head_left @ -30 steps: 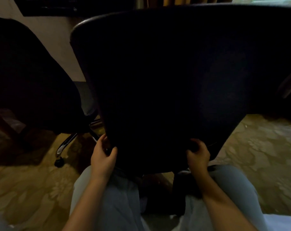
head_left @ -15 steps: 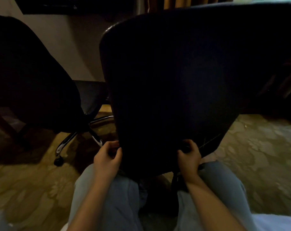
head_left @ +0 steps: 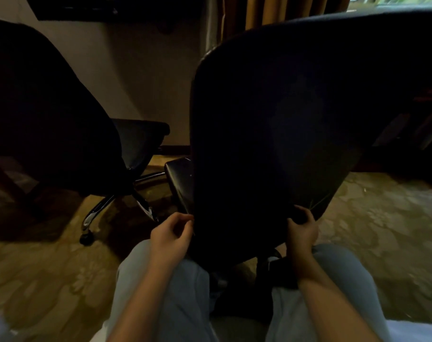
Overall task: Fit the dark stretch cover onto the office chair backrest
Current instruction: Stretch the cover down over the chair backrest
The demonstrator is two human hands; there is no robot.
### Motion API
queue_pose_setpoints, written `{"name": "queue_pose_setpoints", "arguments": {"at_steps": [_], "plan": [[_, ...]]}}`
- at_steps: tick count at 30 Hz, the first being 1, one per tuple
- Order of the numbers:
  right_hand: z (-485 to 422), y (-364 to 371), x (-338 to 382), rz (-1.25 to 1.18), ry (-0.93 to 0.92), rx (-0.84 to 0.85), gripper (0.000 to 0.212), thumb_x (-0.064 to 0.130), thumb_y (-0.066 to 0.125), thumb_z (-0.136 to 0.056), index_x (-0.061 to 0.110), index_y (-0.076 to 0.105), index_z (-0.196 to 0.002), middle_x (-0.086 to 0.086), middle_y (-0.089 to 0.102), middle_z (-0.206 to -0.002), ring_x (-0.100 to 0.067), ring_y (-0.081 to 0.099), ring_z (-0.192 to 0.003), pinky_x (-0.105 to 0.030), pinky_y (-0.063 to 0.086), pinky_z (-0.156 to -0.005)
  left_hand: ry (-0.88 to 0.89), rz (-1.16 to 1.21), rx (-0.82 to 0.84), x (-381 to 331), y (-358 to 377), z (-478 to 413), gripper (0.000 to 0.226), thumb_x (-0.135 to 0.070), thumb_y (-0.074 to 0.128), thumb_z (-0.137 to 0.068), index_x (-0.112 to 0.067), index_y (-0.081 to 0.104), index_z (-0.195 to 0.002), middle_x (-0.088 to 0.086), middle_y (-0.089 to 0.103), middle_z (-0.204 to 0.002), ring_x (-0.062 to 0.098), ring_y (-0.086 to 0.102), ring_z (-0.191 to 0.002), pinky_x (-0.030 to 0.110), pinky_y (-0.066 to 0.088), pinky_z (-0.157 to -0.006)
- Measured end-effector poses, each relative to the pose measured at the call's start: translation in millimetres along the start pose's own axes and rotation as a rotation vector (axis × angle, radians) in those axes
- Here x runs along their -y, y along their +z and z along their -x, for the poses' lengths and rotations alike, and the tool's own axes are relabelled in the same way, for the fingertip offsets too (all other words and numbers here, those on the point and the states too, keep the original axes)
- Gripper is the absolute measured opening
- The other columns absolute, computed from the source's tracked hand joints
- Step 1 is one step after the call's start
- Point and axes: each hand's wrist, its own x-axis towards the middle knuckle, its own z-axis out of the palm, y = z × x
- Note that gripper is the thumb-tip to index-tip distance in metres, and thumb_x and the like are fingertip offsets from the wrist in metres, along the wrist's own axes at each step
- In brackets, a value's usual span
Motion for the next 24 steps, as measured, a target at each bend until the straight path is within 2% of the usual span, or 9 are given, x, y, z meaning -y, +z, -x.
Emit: {"name": "queue_pose_setpoints", "arguments": {"at_steps": [2,5,7,10,13,15,17,20,24], "plan": [[15,6,-2,0.011,-0.042,0.055,0.03,-0.009,0.058,-0.079,0.011,0.063,-0.101,-0.004,0.062,-0.091,-0.016,0.058,-0.085,-0.019,0.043,-0.069,0.024,-0.011,-0.001,-2,3,1,0.014,-0.004,0.065,-0.087,-0.016,0.071,-0.087,-0.012,0.067,-0.079,-0.01,0.061,-0.079,0.004,0.044,-0.066],[30,8,-6,0.081,-0.17,0.269,0.037,-0.013,0.06,-0.074,0.018,0.064,-0.093,0.001,0.064,-0.089,-0.009,0.059,-0.082,-0.017,0.047,-0.074,0.047,-0.012,0.012,-2,5,2,0.013,-0.003,0.065,-0.086,-0.014,0.072,-0.089,-0.012,0.068,-0.079,-0.01,0.062,-0.078,0.004,0.044,-0.065],[32,6,-6,0.155,-0.263,0.38,0.04,-0.015,0.061,-0.072,0.02,0.064,-0.091,0.007,0.063,-0.088,-0.001,0.057,-0.082,-0.005,0.044,-0.075,0.044,-0.006,0.02,-1,4,2,0.014,-0.001,0.065,-0.086,-0.013,0.072,-0.09,-0.011,0.068,-0.079,-0.011,0.062,-0.078,0.004,0.045,-0.066],[25,1,-6,0.149,-0.293,0.31,0.04,-0.018,0.06,-0.071,0.014,0.065,-0.095,0.001,0.064,-0.09,0.002,0.056,-0.075,-0.002,0.042,-0.074,0.038,0.016,0.049,-2,2,4,0.017,0.0,0.064,-0.087,-0.014,0.073,-0.093,-0.009,0.069,-0.083,-0.011,0.062,-0.081,0.005,0.046,-0.069],[10,-8,-10,0.077,-0.153,0.157,0.036,-0.012,0.058,-0.079,0.013,0.063,-0.105,-0.004,0.064,-0.091,-0.004,0.057,-0.073,-0.027,0.052,-0.075,0.03,0.049,0.095,1,1,8,0.023,-0.002,0.064,-0.087,-0.022,0.072,-0.096,-0.011,0.072,-0.088,-0.006,0.065,-0.085,0.013,0.052,-0.075],[-1,-12,-9,-0.006,-0.051,0.065,0.033,-0.007,0.057,-0.083,0.01,0.062,-0.111,-0.005,0.063,-0.095,-0.011,0.058,-0.077,-0.026,0.049,-0.07,0.026,0.05,0.108,3,1,9,0.025,-0.004,0.064,-0.088,-0.026,0.072,-0.096,-0.012,0.072,-0.089,-0.003,0.066,-0.087,0.018,0.053,-0.078],[-4,-10,-4,-0.106,0.014,0.025,0.031,-0.006,0.057,-0.084,0.009,0.061,-0.112,-0.006,0.063,-0.095,-0.018,0.061,-0.083,-0.021,0.047,-0.066,0.025,0.047,0.104,2,3,9,0.027,-0.004,0.064,-0.088,-0.03,0.071,-0.093,-0.013,0.072,-0.088,-0.004,0.066,-0.087,0.016,0.052,-0.077],[13,1,2,-0.136,0.012,0.059,0.028,-0.008,0.057,-0.083,0.012,0.061,-0.102,-0.001,0.062,-0.083,-0.011,0.059,-0.072,-0.014,0.048,-0.059,0.018,0.056,0.093,-3,6,9,0.026,-0.003,0.063,-0.088,-0.028,0.071,-0.092,-0.013,0.071,-0.086,-0.006,0.065,-0.085,0.011,0.05,-0.074],[42,17,-2,-0.036,-0.122,0.189,0.034,-0.017,0.059,-0.073,0.013,0.061,-0.089,-0.003,0.062,-0.083,-0.016,0.057,-0.079,-0.023,0.046,-0.073,-0.005,0.073,0.095,-3,6,10,0.022,-0.004,0.062,-0.089,-0.021,0.073,-0.095,-0.011,0.072,-0.086,-0.002,0.066,-0.084,0.017,0.053,-0.073]]}}
